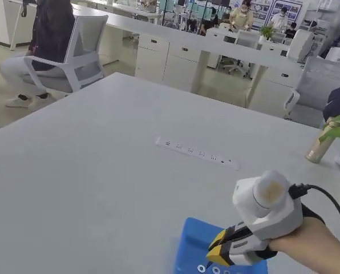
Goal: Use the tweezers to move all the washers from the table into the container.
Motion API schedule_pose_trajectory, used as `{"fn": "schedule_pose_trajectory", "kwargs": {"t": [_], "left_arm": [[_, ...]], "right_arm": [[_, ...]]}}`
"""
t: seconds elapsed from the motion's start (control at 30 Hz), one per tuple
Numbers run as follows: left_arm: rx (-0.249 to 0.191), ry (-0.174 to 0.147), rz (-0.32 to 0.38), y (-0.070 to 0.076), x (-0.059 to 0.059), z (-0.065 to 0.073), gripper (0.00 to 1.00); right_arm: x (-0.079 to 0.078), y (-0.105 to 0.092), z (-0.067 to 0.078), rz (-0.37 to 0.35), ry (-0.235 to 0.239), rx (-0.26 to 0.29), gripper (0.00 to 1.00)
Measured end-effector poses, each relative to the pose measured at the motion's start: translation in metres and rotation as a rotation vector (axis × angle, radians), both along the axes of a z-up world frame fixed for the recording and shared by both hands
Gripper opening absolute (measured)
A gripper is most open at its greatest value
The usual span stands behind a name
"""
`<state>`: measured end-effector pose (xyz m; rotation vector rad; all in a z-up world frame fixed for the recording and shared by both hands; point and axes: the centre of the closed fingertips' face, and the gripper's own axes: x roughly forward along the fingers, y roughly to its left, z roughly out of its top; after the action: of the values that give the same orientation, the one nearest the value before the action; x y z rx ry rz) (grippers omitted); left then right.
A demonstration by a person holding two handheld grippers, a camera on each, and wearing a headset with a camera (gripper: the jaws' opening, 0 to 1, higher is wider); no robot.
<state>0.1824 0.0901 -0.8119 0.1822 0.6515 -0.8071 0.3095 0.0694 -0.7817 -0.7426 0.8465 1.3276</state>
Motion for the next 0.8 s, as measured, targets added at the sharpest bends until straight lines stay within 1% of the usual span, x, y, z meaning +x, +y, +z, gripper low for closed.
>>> {"fn": "schedule_pose_trajectory", "kwargs": {"t": [0.17, 0.23, 0.37, 0.43, 0.53, 0.6, 0.7, 0.8], "left_arm": [[0.000, 0.000, -0.001, 0.000, 0.000, 0.000, 0.59], [0.000, 0.000, -0.002, 0.000, 0.000, 0.000, 0.59], [0.001, 0.000, -0.003, 0.000, 0.000, 0.000, 0.59], [0.001, 0.000, -0.003, 0.000, 0.000, 0.000, 0.59], [0.002, 0.000, -0.003, 0.000, 0.000, 0.000, 0.59], [0.001, -0.001, -0.003, 0.000, 0.000, 0.000, 0.59], [0.000, -0.001, -0.004, -0.001, 0.000, 0.000, 0.58], [0.000, -0.001, -0.005, -0.001, 0.000, 0.000, 0.58]], "right_arm": [[-0.014, 0.002, 0.012, 0.019, 0.014, 0.032, 0.04], [-0.016, 0.005, 0.014, 0.029, 0.019, 0.041, 0.04], [-0.029, 0.009, 0.016, 0.057, 0.030, 0.045, 0.04], [-0.036, 0.010, 0.014, 0.077, 0.041, 0.043, 0.04], [-0.044, 0.009, 0.007, 0.088, 0.061, 0.034, 0.04], [-0.047, 0.008, 0.002, 0.090, 0.075, 0.032, 0.04], [-0.054, 0.006, -0.009, 0.078, 0.114, 0.032, 0.04], [-0.059, 0.007, -0.017, 0.077, 0.135, 0.031, 0.04]]}}
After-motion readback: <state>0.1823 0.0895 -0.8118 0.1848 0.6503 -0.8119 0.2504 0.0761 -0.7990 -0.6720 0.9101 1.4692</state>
